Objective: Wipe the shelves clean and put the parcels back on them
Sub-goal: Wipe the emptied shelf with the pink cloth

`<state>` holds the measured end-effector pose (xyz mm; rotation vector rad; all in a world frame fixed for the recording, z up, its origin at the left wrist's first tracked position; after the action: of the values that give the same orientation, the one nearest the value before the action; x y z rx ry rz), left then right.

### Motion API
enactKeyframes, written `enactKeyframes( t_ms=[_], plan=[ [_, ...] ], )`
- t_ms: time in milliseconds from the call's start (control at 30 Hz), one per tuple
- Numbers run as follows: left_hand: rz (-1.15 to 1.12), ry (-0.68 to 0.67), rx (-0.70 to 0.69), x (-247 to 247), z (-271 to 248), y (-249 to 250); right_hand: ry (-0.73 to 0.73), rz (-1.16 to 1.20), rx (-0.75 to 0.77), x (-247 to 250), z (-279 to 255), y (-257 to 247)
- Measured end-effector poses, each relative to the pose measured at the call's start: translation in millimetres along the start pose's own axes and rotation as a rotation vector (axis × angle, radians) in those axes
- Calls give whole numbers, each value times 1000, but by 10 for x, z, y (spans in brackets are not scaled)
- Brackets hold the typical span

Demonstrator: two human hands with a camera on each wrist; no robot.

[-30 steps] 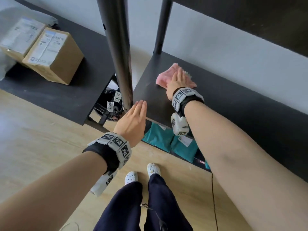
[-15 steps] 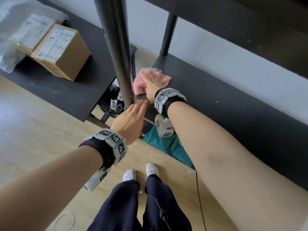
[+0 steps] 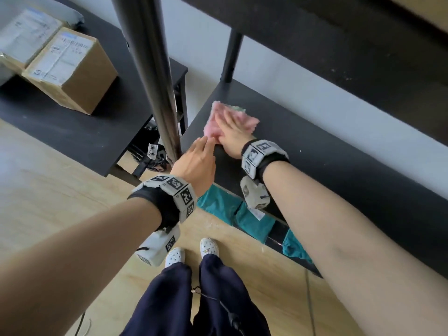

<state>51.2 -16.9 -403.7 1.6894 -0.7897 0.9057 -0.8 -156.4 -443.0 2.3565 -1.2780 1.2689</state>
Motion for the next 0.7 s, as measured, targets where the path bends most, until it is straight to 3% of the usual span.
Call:
enactKeyframes(
  t_ms=[100, 200, 300, 400, 533, 700],
  plan=[
    [-4, -9, 32, -19, 17, -47, -2, -29, 29, 206, 249, -110],
    [25, -42, 52, -58, 15, -125, 73, -16, -19, 409, 360, 112],
    [31, -66, 85, -84, 30, -176, 228, 65, -93, 567, 159, 473],
    [57, -92, 97, -90, 63, -163, 219, 57, -220, 577, -143, 932],
    [107, -89, 77, -41, 132, -108, 112, -102, -387, 276, -434, 1320],
    [217, -128, 54, -48, 293, -112, 55, 7, -252, -321, -505, 1012]
  ],
)
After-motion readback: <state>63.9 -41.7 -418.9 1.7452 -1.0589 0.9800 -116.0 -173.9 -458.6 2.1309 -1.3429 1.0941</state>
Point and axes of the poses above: each hand's wrist, its own z-axis towards the middle knuckle, its own x-axis out of the back of the hand, y = z × x, the point moved 3 cm from there along z, towards the middle knuckle, and after that the axes turned 6 degrees about -y, right-handed, at the moved point
